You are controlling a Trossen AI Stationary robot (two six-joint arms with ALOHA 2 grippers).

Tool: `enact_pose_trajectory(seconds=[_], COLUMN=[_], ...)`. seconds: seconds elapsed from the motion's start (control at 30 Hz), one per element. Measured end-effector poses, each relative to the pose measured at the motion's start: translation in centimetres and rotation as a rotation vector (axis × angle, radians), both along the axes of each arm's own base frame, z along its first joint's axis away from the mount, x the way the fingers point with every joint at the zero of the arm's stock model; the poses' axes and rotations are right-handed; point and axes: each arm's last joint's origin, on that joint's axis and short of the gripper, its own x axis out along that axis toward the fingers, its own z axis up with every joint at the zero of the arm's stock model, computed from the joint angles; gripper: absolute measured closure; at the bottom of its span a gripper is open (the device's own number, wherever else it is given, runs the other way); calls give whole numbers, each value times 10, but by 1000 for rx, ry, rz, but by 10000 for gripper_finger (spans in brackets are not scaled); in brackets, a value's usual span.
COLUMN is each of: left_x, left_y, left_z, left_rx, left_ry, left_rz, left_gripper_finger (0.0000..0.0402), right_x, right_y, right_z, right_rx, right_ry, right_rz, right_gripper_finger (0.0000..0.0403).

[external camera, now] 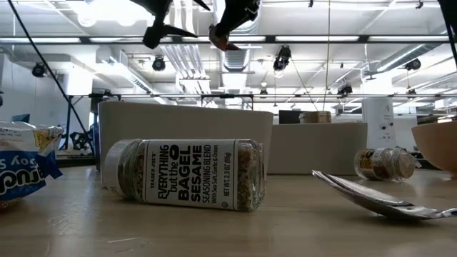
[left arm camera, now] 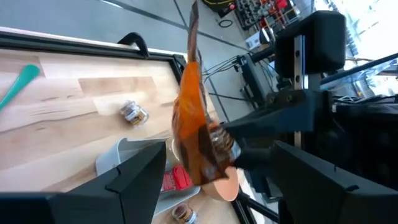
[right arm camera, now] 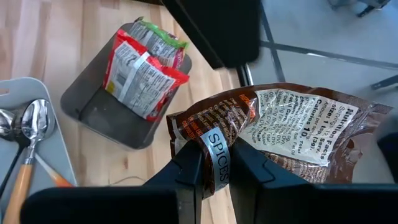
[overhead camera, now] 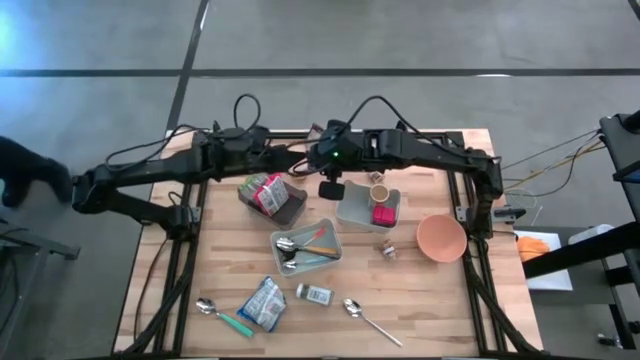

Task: Pick & Place Food Item
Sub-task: Put the orange seasoning pack into the top gray bin

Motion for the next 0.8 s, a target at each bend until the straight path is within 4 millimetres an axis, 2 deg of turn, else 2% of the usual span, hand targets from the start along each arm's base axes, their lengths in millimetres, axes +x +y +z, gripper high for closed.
enact_pose_trajectory(seconds=[0.17, 0.57, 0.8], left_x=[8, 8, 11], left_y=[5, 11, 10], left_z=[-2, -5, -7], left_rx=[7, 28, 15], left_ry=[21, 39, 36], left_rz=[-3, -9, -69], left_gripper_finger=[109, 112, 150], right_x=[2, 7, 9], right_y=[8, 31, 32], right_z=[-1, 2, 5], right_rx=[0, 2, -7], right_ry=[5, -49, -86], right_rz=[19, 80, 81], right_gripper_finger=[361, 361, 361])
